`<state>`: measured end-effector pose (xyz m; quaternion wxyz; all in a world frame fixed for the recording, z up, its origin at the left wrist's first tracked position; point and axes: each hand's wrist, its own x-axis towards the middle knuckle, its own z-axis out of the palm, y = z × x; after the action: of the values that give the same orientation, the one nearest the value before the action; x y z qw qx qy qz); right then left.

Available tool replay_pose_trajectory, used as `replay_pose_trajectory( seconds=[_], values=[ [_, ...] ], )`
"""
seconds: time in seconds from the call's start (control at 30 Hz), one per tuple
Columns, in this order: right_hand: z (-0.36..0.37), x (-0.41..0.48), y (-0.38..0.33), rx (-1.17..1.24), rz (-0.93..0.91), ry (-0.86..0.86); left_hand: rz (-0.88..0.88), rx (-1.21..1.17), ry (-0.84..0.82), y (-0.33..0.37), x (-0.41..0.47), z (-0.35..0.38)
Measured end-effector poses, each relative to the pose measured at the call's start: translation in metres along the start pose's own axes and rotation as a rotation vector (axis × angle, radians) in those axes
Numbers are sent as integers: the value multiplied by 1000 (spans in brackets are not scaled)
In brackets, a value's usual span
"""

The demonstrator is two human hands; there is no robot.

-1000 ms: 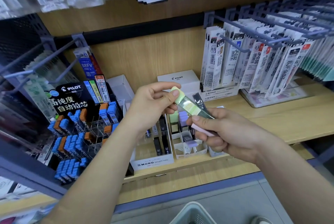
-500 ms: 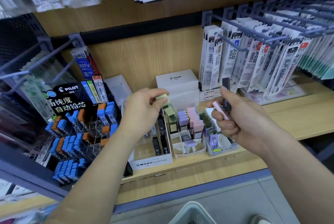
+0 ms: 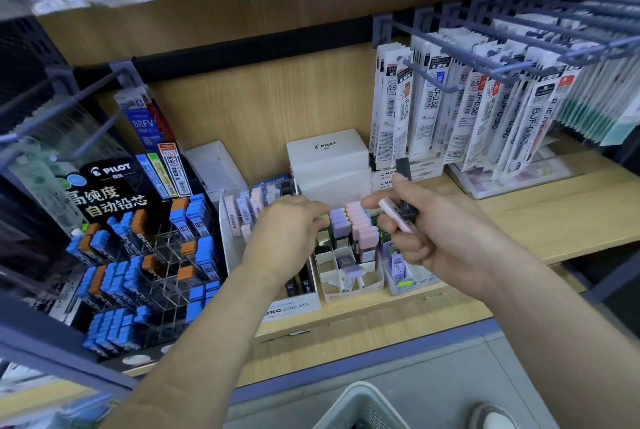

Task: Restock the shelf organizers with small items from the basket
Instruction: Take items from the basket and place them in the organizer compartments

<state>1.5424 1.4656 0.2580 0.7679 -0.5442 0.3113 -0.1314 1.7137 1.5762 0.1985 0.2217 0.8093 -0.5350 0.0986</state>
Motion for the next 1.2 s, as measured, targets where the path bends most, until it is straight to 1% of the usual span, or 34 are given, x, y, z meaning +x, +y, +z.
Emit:
replay_pose_trajectory(
  seconds=[0.33, 0.43, 0.53, 0.77, 0.9, 0.97, 1.03, 1.13, 1.2],
  values=[
    [6, 0, 1, -15, -10, -8, -27, 135, -105, -9, -1, 9],
    [7, 0, 1, -17, -3, -20, 3, 224, -98, -6, 0, 13],
    [9, 1, 2, -24, 3, -39, -19, 202, -94, -4, 4, 11],
    [13, 7, 6, 135, 61, -74, -88, 224, -81, -4, 10, 12],
    [14, 9, 9, 106, 63, -143, -67, 215, -24, -7, 11, 14],
    [13, 10, 12, 78, 57, -143, -80, 136, -47, -5, 11, 10],
    [14, 12, 15, 33, 29, -134, -132, -31, -57, 0, 11, 1],
    [16, 15, 20, -99, -43, -97, -317, -354, -30, 11, 12, -17],
    [18, 16, 23, -158, -78, -45, -422, -639, -44, 19, 12, -30]
  ],
)
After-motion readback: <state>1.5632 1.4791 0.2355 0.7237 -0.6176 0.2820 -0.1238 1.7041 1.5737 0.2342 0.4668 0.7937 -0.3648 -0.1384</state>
